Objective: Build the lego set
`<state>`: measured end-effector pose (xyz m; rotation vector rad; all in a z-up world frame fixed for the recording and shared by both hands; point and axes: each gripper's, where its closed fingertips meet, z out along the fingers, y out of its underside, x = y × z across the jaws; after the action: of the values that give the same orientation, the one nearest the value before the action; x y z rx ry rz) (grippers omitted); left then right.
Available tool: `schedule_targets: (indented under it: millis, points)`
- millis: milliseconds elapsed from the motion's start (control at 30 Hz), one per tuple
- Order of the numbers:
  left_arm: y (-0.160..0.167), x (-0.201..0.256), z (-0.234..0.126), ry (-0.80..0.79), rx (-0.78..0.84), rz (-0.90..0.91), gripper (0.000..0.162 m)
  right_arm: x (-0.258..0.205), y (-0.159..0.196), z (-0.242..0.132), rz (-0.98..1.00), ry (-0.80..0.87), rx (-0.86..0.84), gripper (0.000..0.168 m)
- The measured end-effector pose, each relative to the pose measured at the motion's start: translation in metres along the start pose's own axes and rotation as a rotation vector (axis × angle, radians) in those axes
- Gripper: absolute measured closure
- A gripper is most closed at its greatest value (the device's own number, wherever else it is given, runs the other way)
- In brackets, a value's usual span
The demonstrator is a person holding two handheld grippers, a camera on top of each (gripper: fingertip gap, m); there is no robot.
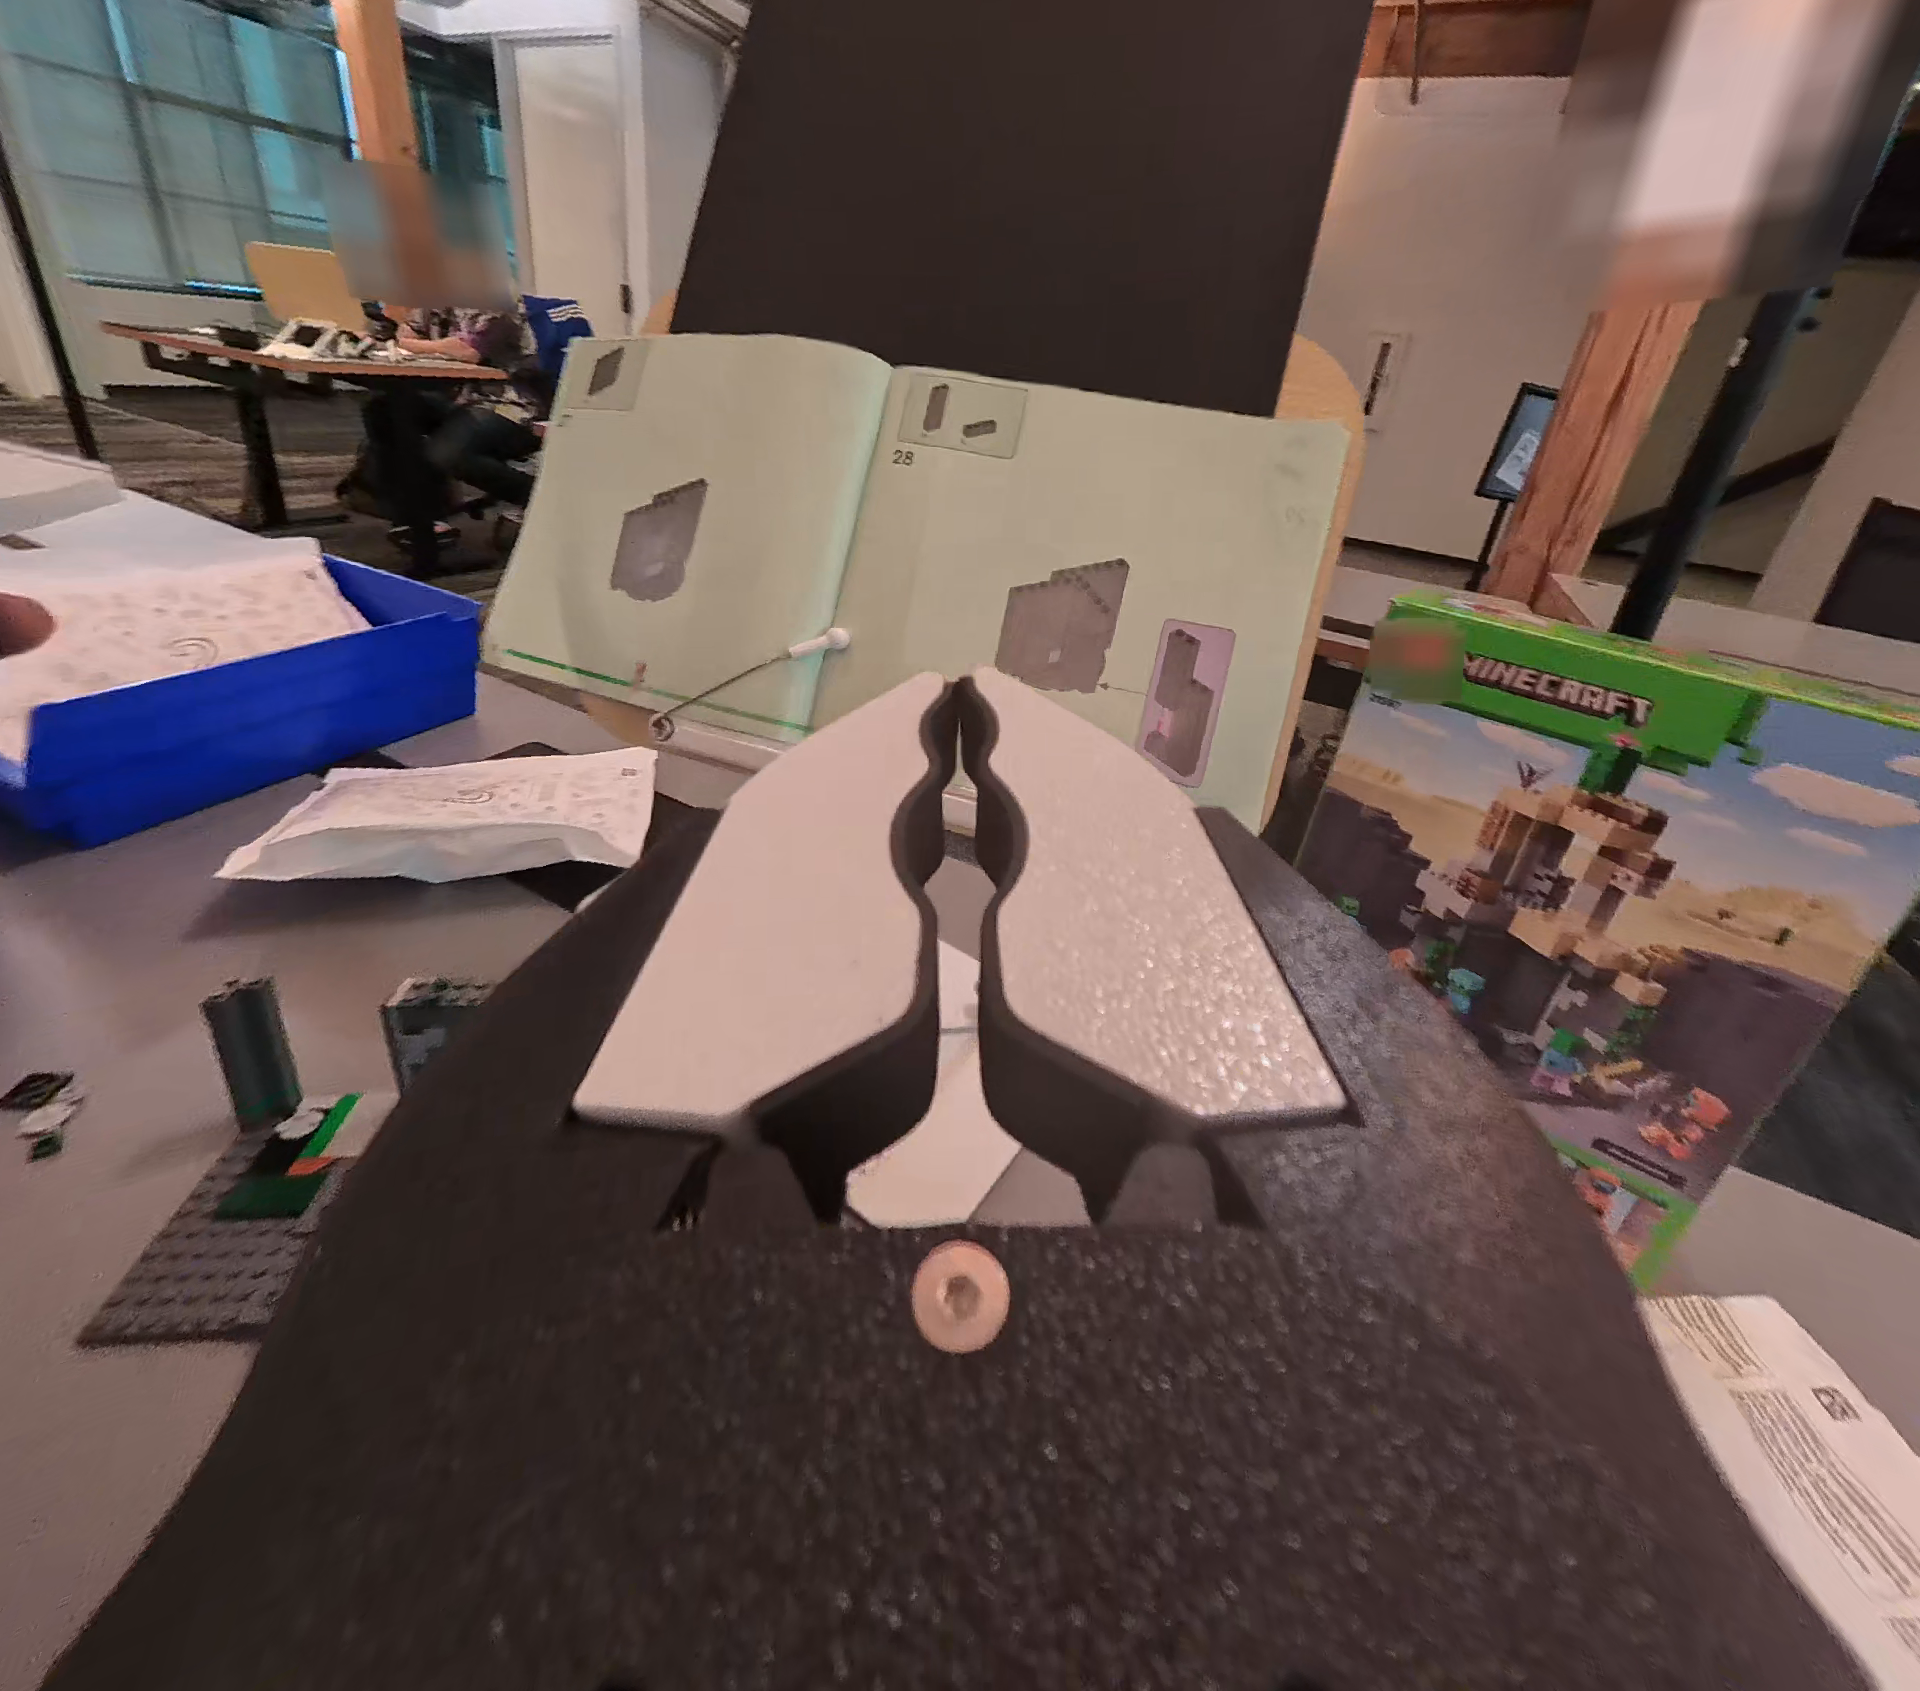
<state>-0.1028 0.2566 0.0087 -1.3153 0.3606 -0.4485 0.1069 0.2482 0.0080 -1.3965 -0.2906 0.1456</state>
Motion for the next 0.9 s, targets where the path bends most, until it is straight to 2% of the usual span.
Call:
schedule_targets:
  millis: [167, 267, 367, 500, 900]
  points:
    - [0.063, -0.027, 0.007, -0.084, -0.102, -0.031, 0.162, 0.023, 0.043, 0.011, 0.0, 0.122, -0.049, 0.168]
    - [0.081, -0.032, 0.008, -0.104, -0.129, -0.021, 0.162, 0.027, 0.064, 0.015, 0.053, 0.128, -0.072, 0.168]
    - [0.08, -0.033, 0.009, -0.116, -0.118, 0.003, 0.162, 0.027, 0.071, 0.017, 0.036, 0.148, -0.067, 0.168]
    - [0.069, -0.028, 0.011, -0.12, -0.09, 0.058, 0.162, 0.022, 0.065, 0.018, 0.022, 0.156, -0.024, 0.168]
    - [0.065, -0.015, 0.01, -0.111, -0.111, 0.095, 0.162, 0.016, 0.062, 0.018, 0.005, 0.159, -0.082, 0.168]
